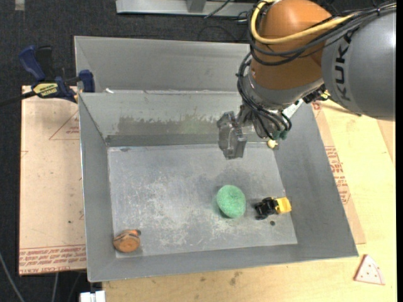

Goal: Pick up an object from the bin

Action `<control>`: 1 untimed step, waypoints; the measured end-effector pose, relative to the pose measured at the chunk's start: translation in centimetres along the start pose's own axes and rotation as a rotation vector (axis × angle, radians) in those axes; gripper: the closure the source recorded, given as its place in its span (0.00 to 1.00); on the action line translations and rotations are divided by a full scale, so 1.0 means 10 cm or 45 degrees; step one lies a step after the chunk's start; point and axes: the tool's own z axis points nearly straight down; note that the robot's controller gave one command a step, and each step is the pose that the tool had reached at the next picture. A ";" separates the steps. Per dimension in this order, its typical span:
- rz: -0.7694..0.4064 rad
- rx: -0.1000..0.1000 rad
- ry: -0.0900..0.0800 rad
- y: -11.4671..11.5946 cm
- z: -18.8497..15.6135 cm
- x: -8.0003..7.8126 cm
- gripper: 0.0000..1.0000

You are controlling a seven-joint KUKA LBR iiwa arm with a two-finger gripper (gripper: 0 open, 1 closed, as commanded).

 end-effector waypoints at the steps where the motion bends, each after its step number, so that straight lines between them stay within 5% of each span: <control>1: 0.000 -0.001 0.001 0.00 0.00 0.00 0.00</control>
Offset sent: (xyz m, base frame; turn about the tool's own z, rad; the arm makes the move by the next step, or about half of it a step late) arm 0.0000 0.0000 0.0000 0.0000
